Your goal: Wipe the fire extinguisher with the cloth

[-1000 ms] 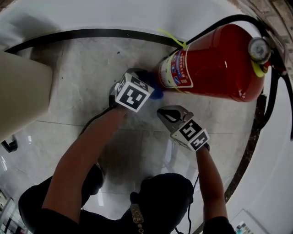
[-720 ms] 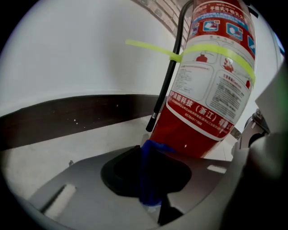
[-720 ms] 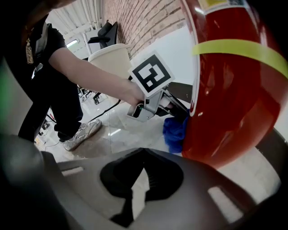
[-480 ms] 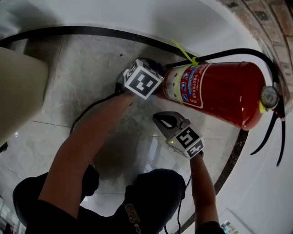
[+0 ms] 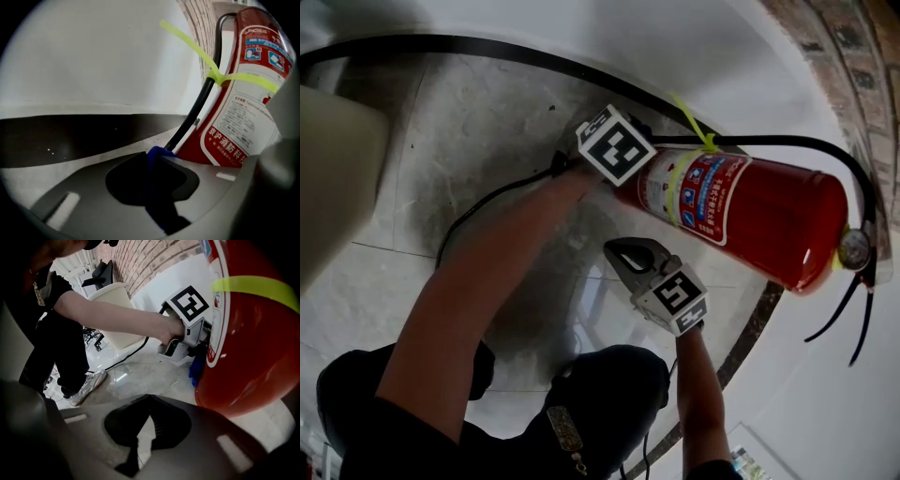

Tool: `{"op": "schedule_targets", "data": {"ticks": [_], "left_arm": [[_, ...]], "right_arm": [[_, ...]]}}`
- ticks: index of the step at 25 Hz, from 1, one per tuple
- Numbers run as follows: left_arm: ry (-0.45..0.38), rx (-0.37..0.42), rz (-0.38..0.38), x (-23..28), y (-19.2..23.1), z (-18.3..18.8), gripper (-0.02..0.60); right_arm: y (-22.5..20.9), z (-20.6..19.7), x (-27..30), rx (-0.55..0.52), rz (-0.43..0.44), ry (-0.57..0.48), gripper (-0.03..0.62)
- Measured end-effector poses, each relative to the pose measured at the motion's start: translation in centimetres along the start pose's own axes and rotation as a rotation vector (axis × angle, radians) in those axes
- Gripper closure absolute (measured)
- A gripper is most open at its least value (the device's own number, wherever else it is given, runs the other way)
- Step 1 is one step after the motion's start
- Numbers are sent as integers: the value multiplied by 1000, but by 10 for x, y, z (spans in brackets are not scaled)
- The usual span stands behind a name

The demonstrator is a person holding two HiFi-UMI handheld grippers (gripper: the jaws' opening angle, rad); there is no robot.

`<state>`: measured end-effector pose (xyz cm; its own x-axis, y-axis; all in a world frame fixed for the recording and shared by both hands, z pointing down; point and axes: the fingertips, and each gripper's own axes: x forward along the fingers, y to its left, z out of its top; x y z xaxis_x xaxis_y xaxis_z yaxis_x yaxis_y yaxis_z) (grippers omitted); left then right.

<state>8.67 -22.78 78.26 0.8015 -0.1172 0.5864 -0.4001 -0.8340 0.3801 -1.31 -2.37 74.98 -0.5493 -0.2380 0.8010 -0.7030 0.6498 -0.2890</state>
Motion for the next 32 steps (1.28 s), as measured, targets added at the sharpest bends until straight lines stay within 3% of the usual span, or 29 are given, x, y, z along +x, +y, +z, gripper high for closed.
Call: {"op": "schedule_targets", "data": {"ticks": [9, 13, 20, 25, 32], "left_arm": [[-64, -20, -25, 6, 1, 28, 518], [-111, -71, -123, -1, -17, 38, 520], [-177, -41, -135, -32, -31, 60, 525], [-160, 40, -115, -61, -48, 61, 526], [-104, 77, -127, -107, -76, 36, 529]], "right_arm": [[-4, -5, -19, 15, -32, 12, 592], [-5, -10, -24, 17, -41, 7, 592], [-4, -4, -35, -14, -27, -36, 592], [6, 2, -39, -63, 13, -46, 592], [17, 32, -53, -135, 11, -127, 592]]}}
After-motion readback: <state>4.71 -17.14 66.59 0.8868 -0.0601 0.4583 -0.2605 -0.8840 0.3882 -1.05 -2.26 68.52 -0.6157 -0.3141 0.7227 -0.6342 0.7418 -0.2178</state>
